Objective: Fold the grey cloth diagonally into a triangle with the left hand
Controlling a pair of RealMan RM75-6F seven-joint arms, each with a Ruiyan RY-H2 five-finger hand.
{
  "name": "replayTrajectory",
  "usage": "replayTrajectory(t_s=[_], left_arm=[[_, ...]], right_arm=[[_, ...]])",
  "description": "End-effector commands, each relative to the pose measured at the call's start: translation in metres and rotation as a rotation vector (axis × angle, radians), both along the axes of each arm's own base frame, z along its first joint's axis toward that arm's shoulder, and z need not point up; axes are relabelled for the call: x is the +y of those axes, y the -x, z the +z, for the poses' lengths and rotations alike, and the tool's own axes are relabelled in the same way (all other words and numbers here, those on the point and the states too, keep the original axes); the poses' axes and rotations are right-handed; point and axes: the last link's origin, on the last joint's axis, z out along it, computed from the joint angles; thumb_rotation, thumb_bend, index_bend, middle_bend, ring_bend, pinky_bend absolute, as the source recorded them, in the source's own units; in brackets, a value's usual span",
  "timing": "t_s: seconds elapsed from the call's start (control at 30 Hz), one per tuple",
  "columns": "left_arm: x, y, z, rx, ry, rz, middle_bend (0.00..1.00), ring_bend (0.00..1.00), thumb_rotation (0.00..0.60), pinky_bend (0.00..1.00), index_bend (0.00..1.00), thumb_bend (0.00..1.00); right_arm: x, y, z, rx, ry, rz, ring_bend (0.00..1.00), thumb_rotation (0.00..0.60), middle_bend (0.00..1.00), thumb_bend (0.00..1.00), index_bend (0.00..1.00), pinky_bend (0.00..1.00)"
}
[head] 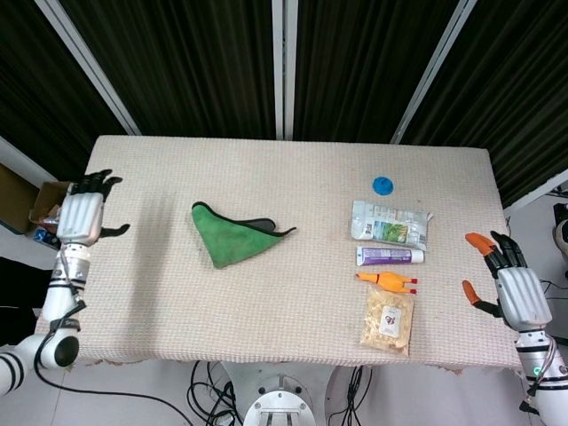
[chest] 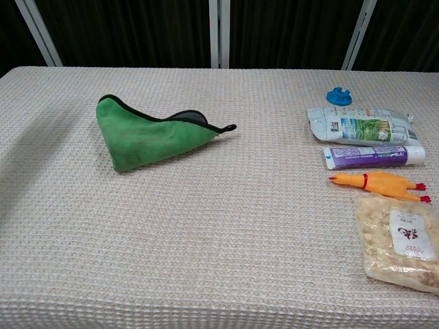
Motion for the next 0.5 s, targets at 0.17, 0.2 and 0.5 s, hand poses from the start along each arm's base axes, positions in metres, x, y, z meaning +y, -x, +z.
replayTrajectory(t_s=[0.17,0.2,0.5], left_arm=[[-0.093,0.032,0.013,-0.041,-0.025,-0.052,0.12,0.1,0.6,0.1,0.23,0.11],[-0.105,0.032,0.013,-0.063,-0.026,-0.061,0.12,0.1,0.6,0.1,0.23,0.11],[-0.172,0.032,0.015,-0.074,-0.03,-0.045,0.12,0.1,0.6,0.1,0.23,0.11]], right_arm=[[0.01,0.016,-0.005,-0.006,-0.021,-0.036,0.0,0.6,0.14,0.3,0.13,0.04],[0.011,0.018,-0.006,-0.006,-0.03,-0.04,0.0,0.6,0.14,0.3,0.13,0.04],[0.018,0.016,-0.009,-0.012,0.029,-0.004,0.0,0.6,0.14,0.3,0.13,0.04]])
